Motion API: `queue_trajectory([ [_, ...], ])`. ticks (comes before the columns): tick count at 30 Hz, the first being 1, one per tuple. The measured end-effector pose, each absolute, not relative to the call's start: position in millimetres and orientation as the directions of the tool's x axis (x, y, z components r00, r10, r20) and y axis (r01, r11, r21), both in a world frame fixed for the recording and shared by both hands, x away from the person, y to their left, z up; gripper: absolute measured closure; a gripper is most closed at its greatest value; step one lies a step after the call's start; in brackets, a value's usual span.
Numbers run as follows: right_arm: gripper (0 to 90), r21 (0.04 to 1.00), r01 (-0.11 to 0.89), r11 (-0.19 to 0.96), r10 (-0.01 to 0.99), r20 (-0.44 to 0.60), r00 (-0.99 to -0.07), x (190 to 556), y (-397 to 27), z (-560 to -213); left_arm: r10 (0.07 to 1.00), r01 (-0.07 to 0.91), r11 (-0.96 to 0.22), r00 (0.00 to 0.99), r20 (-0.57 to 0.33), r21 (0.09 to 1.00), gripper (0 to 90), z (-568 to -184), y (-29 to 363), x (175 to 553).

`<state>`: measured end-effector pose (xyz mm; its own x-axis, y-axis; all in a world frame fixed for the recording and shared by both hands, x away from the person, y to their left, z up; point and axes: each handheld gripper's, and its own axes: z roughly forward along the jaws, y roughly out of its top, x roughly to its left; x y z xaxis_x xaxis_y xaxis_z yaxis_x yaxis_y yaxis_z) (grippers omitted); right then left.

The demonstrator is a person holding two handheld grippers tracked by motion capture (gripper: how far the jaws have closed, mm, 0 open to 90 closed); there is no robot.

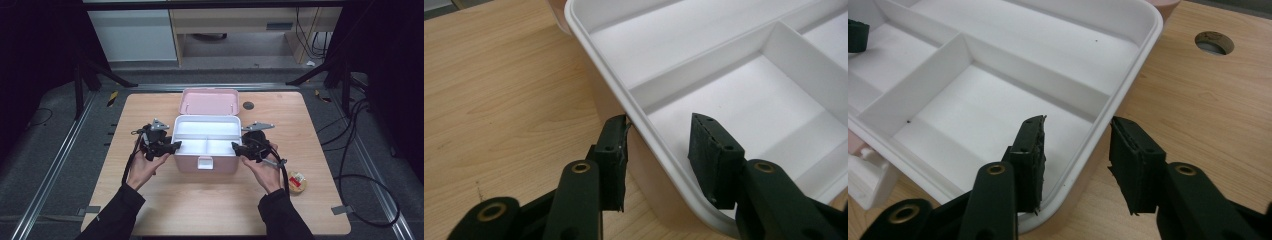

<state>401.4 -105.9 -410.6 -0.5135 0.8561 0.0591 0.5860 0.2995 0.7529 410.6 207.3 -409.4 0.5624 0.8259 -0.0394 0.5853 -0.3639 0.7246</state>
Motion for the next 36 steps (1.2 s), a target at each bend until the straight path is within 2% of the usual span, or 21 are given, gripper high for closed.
queue_trajectory([
  [1, 47.5, 0.756, 0.582, 0.3, 0.852, 0.062, -0.52, 402, -106, -411, 0.82, 0.576, -0.37, 0.572, -0.035, 0.729, 56.8, -408, 208, 411],
  [4, 44.5, 0.775, 0.553, 0.305, 0.854, 0.034, -0.519, 401, -109, -405, 0.804, 0.536, -0.388, 0.595, -0.009, 0.749, 47.3, -399, 213, 409],
  [8, 39.8, 0.822, 0.495, 0.282, 0.849, 0.027, -0.528, 401, -121, -393, 0.77, 0.473, -0.411, 0.638, 0.019, 0.78, 39.9, -390, 224, 411],
  [10, 37.5, 0.832, 0.478, 0.282, 0.847, 0.018, -0.532, 404, -127, -389, 0.749, 0.433, -0.448, 0.66, 0.064, 0.782, 38.0, -388, 228, 414],
  [13, 35.6, 0.84, 0.445, 0.309, 0.839, -0.021, -0.544, 410, -135, -380, 0.714, 0.424, -0.493, 0.696, 0.076, 0.759, 39.4, -381, 233, 421],
  [15, 37.2, 0.843, 0.429, 0.324, 0.821, -0.026, -0.57, 414, -137, -375, 0.687, 0.387, -0.521, 0.719, 0.105, 0.761, 38.6, -373, 236, 427],
  [17, 37.3, 0.829, 0.44, 0.345, 0.797, -0.011, -0.604, 420, -138, -372, 0.661, 0.367, -0.525, 0.744, 0.097, 0.768, 37.3, -366, 238, 433],
  [23, 40.7, 0.803, 0.376, 0.462, 0.732, -0.106, -0.673, 429, -130, -362, 0.602, 0.351, -0.562, 0.794, 0.079, 0.749, 34.6, -352, 237, 447],
  [24, 42.9, 0.797, 0.366, 0.479, 0.701, -0.097, -0.706, 433, -127, -357, 0.557, 0.335, -0.591, 0.828, 0.071, 0.734, 35.5, -349, 233, 451],
  [29, 48.4, 0.789, 0.308, 0.532, 0.607, -0.101, -0.788, 447, -119, -347, 0.497, 0.285, -0.667, 0.859, 0.126, 0.688, 40.2, -349, 217, 457],
  [31, 51.7, 0.782, 0.3, 0.546, 0.594, -0.109, -0.797, 450, -117, -346, 0.481, 0.281, -0.681, 0.868, 0.123, 0.676, 43.0, -350, 214, 458],
  [34, 56.8, 0.724, 0.246, 0.644, 0.505, -0.161, -0.848, 457, -108, -348, 0.445, 0.273, -0.713, 0.888, 0.116, 0.646, 47.8, -355, 206, 462],
  [36, 58.7, 0.692, 0.23, 0.684, 0.466, -0.172, -0.868, 460, -104, -351, 0.408, 0.262, -0.766, 0.904, 0.129, 0.587, 50.5, -362, 198, 465],
])
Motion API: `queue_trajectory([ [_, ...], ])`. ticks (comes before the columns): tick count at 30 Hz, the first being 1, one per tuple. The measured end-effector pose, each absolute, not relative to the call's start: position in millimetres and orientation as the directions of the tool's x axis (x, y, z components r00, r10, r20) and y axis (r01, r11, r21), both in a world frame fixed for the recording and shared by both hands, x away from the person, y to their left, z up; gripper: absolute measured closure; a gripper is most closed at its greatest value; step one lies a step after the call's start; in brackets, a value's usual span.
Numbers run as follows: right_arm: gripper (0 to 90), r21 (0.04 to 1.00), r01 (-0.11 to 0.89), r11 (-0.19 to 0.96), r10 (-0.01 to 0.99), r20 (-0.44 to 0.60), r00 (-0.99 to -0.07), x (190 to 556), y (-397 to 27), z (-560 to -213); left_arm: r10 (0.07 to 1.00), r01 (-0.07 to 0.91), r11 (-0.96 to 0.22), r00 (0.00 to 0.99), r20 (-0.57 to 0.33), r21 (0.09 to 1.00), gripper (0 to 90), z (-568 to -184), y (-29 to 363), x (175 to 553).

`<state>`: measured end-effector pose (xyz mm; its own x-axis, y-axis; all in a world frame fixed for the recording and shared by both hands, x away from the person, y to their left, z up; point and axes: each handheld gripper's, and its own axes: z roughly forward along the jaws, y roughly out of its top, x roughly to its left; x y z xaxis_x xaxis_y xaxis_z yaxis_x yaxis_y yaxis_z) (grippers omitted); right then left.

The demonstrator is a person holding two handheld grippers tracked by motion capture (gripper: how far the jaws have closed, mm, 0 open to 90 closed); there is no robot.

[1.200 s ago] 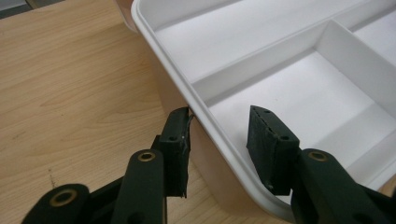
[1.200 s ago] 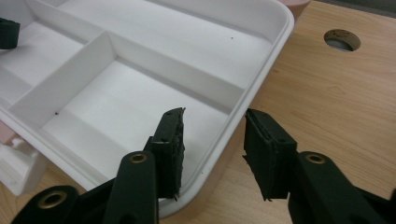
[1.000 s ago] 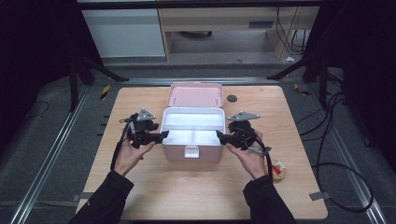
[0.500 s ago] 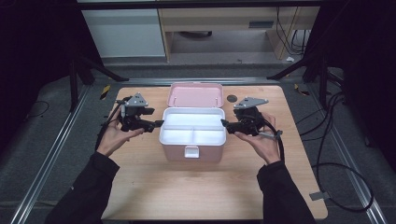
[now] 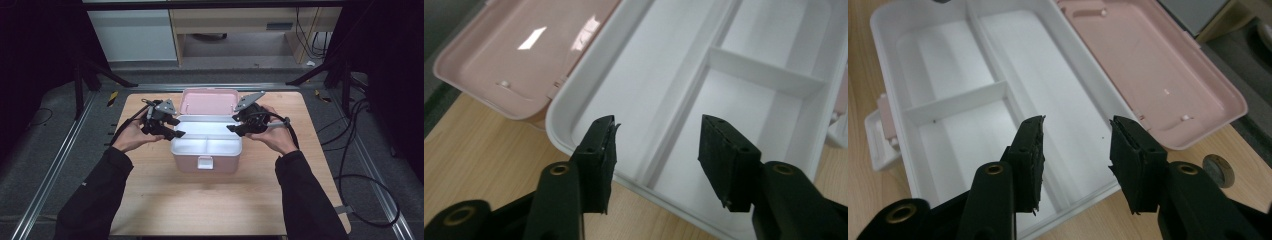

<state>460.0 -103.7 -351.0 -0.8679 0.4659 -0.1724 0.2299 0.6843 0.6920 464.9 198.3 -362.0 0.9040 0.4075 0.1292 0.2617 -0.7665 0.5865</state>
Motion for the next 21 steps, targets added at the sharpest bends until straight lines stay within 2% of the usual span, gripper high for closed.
queue_trajectory([
  [7, 64.6, 0.598, 0.178, 0.781, 0.343, -0.173, -0.923, 468, -94, -363, 0.343, 0.239, -0.821, 0.933, 0.113, 0.519, 59.8, -367, 190, 470],
  [12, 68.9, 0.507, 0.131, 0.852, 0.251, -0.174, -0.952, 472, -89, -371, 0.29, 0.209, -0.871, 0.949, 0.122, 0.445, 63.2, -372, 186, 474],
  [21, 78.3, 0.4, 0.108, 0.91, 0.182, -0.15, -0.972, 483, -84, -377, 0.235, 0.172, -0.906, 0.965, 0.12, 0.387, 71.6, -372, 181, 483],
])
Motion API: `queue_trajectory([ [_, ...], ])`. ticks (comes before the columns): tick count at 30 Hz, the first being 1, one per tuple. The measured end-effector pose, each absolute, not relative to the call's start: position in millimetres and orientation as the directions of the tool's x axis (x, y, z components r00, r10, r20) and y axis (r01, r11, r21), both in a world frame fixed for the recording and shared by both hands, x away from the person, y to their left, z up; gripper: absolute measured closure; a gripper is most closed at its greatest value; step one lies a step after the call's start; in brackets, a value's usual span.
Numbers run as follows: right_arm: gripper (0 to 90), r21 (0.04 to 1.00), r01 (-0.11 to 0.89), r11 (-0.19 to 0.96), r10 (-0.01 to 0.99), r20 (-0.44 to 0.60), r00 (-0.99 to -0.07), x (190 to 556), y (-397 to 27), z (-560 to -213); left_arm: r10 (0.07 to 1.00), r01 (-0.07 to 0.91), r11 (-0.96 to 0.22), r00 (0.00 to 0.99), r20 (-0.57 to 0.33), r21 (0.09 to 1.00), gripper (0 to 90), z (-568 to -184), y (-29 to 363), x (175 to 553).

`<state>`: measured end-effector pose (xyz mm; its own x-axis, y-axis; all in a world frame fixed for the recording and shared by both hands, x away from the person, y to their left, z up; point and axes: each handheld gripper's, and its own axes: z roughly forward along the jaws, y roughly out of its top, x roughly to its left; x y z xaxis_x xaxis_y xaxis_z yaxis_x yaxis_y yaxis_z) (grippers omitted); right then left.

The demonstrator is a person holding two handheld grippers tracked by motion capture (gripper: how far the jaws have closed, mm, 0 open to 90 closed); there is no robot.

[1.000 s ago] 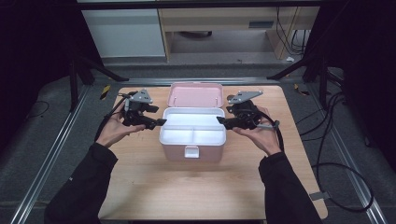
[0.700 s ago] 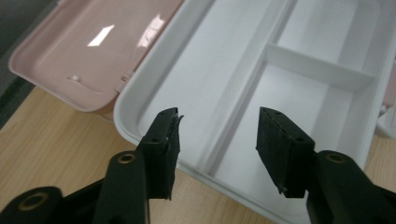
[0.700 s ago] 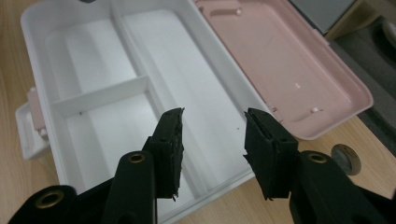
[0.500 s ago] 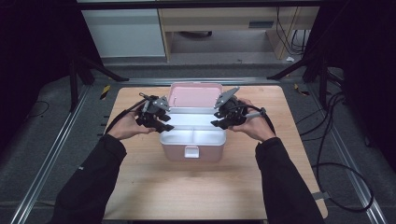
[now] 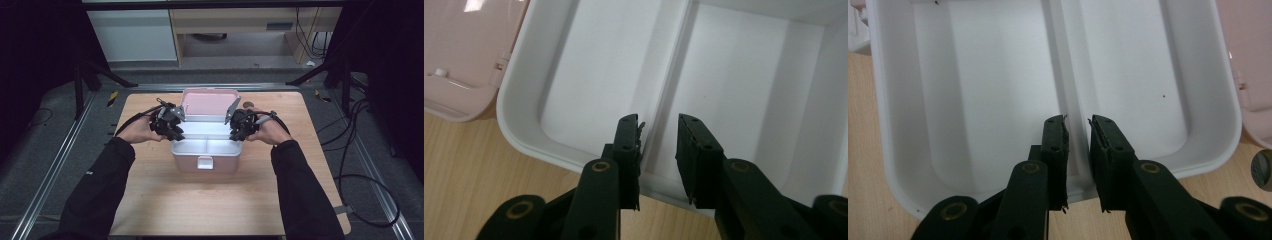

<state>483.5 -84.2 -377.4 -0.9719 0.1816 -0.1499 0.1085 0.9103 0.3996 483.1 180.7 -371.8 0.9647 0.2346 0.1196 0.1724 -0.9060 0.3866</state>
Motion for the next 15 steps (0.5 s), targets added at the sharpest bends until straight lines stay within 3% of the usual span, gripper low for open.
queue_trajectory([
  [4, 82.7, 0.391, 0.12, 0.912, 0.182, -0.124, -0.976, 489, -83, -378, 0.227, 0.167, -0.909, 0.967, 0.117, 0.381, 75.1, -374, 180, 485],
  [15, 84.1, 0.388, 0.115, 0.914, 0.156, -0.077, -0.985, 497, -83, -381, 0.211, 0.159, -0.914, 0.972, 0.103, 0.373, 79.2, -375, 179, 486],
])
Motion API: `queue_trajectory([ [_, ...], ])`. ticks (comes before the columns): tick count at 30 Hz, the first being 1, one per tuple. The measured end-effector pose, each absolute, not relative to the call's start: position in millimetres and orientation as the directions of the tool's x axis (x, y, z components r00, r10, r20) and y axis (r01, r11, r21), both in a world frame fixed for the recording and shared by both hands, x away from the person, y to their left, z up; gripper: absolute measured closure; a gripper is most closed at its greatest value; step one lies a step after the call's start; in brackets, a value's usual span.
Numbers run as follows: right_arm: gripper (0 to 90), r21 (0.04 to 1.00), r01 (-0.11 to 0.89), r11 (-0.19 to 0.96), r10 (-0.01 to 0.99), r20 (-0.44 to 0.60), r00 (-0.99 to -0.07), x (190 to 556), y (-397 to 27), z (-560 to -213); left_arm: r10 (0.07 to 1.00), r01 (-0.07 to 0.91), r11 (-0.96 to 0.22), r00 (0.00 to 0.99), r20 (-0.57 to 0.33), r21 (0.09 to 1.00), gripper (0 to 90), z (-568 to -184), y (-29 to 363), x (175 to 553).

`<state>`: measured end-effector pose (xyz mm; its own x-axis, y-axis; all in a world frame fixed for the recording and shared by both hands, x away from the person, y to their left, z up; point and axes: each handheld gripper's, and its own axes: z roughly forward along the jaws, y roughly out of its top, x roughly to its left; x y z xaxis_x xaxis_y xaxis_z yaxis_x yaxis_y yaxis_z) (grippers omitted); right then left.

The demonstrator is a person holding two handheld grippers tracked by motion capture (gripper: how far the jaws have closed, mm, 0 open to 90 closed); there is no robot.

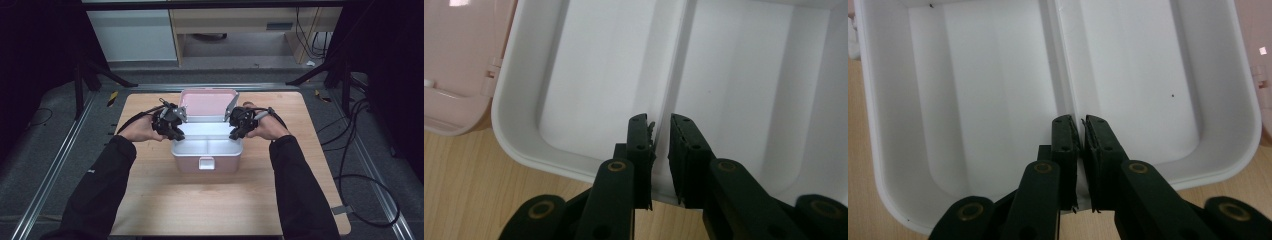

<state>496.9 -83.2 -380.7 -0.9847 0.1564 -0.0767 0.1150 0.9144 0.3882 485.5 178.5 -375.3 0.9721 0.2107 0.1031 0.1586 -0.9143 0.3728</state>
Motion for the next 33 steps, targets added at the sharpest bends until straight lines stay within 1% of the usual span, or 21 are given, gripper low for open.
queue_trajectory([
  [4, 85.8, 0.383, 0.125, 0.915, 0.153, -0.042, -0.987, 496, -83, -380, 0.197, 0.149, -0.921, 0.975, 0.101, 0.36, 80.4, -378, 176, 487],
  [8, 86.1, 0.386, 0.122, 0.914, 0.15, -0.042, -0.988, 494, -84, -380, 0.178, 0.133, -0.923, 0.979, 0.094, 0.36, 81.3, -378, 177, 489],
  [15, 86.6, 0.378, 0.119, 0.918, 0.146, -0.043, -0.988, 493, -83, -379, 0.128, 0.096, -0.952, 0.987, 0.094, 0.29, 83.8, -373, 170, 491],
  [20, 87.0, 0.379, 0.117, 0.918, 0.142, -0.038, -0.989, 493, -83, -374, 0.119, 0.091, -0.952, 0.989, 0.082, 0.291, 85.4, -367, 170, 490],
  [24, 87.1, 0.368, 0.097, 0.925, 0.13, -0.067, -0.989, 491, -82, -367, 0.107, 0.076, -0.957, 0.989, 0.099, 0.278, 86.3, -360, 169, 489],
  [29, 87.1, 0.374, 0.08, 0.924, 0.123, -0.093, -0.988, 487, -82, -351, 0.114, 0.074, -0.942, 0.988, 0.106, 0.327, 86.5, -346, 175, 484],
  [33, 87.7, 0.385, 0.064, 0.92, 0.11, -0.097, -0.989, 478, -81, -338, 0.111, 0.068, -0.942, 0.987, 0.114, 0.328, 86.1, -335, 179, 475],
])
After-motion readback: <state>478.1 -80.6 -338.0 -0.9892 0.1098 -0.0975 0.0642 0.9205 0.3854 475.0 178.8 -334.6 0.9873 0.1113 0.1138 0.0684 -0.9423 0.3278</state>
